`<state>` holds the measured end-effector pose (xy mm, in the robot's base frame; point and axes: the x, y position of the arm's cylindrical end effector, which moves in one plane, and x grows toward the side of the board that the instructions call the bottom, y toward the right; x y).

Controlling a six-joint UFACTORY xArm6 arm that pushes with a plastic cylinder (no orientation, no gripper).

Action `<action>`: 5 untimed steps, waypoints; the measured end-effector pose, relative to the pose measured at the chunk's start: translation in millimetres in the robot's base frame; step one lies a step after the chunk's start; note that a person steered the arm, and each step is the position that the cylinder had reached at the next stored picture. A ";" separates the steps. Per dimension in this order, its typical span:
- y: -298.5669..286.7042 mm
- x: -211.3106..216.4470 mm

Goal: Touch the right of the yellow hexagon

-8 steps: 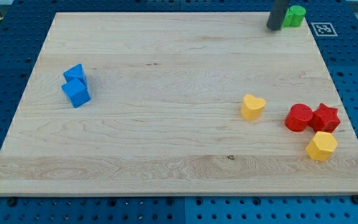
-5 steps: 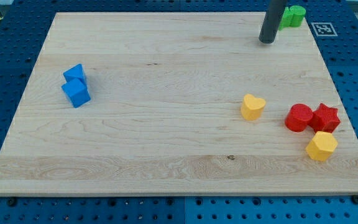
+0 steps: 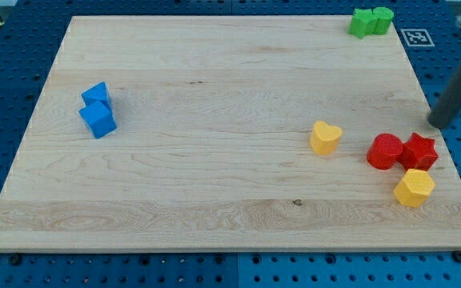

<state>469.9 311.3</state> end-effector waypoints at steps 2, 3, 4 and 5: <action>9.8 90.0; -25.1 93.7; -64.5 102.8; -73.3 115.0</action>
